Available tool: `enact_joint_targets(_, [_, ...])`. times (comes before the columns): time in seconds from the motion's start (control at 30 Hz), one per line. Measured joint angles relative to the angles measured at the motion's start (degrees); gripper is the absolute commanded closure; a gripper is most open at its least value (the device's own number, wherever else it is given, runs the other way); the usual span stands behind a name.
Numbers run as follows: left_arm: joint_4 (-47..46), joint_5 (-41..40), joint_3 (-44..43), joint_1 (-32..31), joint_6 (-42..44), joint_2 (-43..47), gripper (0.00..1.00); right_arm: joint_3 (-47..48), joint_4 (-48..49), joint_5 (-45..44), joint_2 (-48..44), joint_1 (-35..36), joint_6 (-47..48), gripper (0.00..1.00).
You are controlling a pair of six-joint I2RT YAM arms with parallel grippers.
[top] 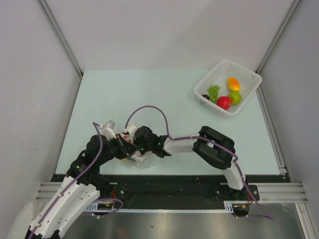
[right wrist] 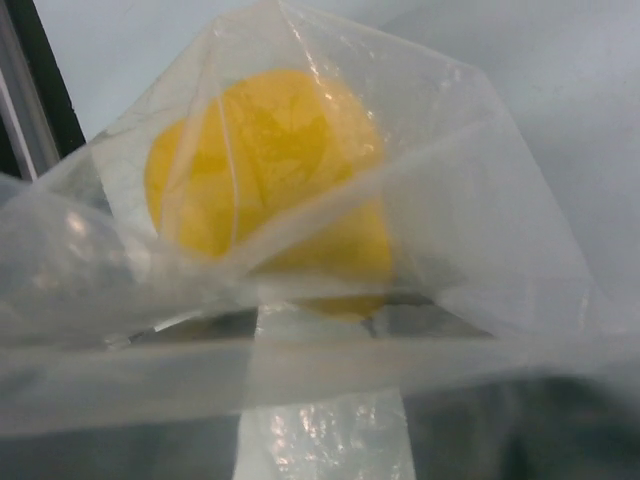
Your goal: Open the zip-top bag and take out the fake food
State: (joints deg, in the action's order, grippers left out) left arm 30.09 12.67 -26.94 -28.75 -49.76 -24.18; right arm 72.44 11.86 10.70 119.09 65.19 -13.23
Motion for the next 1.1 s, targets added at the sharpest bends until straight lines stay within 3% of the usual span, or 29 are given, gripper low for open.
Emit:
enact_joint_targets(0.03, [0.0, 0.0, 0.0, 0.0, -0.2, 0.0, 1.00, -0.1, 0.5, 0.0, 0.2, 0.0, 0.2, 0.55])
enact_joint_targets(0.1, [0.0, 0.0, 0.0, 0.0, -0.2, 0.0, 1.00, -0.1, 1.1, 0.3, 0.6, 0.0, 0.9, 0.59])
enact_joint_targets(0.33, [0.0, 0.0, 0.0, 0.0, -0.2, 0.0, 1.00, -1.1, 2.0, 1.1, 0.7, 0.1, 1.7, 0.91])
enact_joint_targets(0.43, [0.0, 0.0, 0.0, 0.0, -0.2, 0.0, 1.00, -1.5, 1.4, 1.4, 0.4, -0.1, 1.1, 1.00])
enact_joint_targets(1.1, [-3.5, 2.0, -0.3, -0.5, -0.2, -0.8, 1.00, -9.5, -12.0, 0.9, -13.2, -1.1, -0.7, 1.00])
